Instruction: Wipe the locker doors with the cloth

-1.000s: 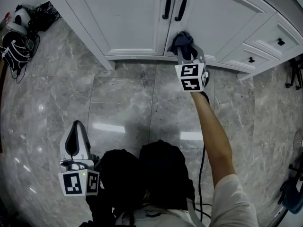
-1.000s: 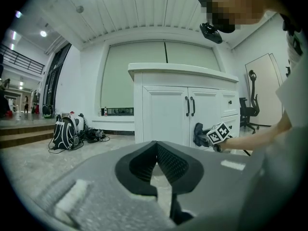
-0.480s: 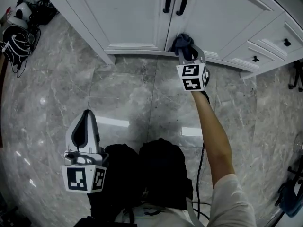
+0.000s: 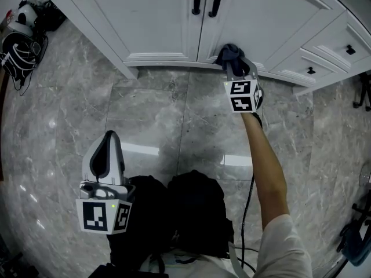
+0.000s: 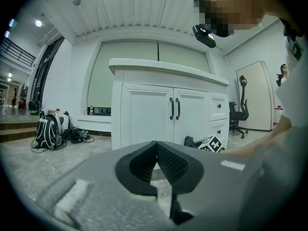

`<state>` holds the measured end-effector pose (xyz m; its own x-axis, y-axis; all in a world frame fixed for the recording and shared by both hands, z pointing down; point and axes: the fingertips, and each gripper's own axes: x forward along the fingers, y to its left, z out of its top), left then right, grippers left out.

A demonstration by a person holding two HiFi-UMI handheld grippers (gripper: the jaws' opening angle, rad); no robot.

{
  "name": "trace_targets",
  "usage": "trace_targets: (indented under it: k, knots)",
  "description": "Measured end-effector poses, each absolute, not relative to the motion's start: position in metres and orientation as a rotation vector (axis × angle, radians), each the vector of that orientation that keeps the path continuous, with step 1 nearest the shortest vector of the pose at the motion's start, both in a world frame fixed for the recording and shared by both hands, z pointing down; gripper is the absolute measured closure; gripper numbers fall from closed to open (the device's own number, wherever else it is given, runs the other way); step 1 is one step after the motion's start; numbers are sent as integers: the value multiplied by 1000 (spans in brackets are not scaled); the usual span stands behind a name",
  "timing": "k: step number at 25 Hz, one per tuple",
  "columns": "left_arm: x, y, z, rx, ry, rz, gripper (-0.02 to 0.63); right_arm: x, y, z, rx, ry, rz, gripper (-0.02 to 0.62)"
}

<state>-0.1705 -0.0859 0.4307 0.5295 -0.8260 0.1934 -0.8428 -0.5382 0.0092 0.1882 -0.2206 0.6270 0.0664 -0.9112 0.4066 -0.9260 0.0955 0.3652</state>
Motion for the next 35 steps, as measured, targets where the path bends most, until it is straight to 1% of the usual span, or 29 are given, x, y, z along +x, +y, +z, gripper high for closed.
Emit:
trace_targets:
  k: [6, 10, 20, 29, 35]
  knots:
    - [-151, -81, 433, 2680, -1388, 244, 604, 198, -217, 626, 1771, -1804, 23, 512]
    - [-150, -79, 433, 2682, -1377, 247, 604, 201, -217, 610, 1785, -1803, 7, 512]
    - [-142, -77, 432, 2715, -1354, 271, 604, 202, -219, 537, 1787, -1791, -126, 511]
    - [-120, -73, 428, 2726, -1274, 221, 604, 196, -223, 465, 1773, -1811, -242, 510]
    - [-119, -73, 427, 2714, -1266, 204, 604, 193, -227, 420, 1787, -1825, -291, 509]
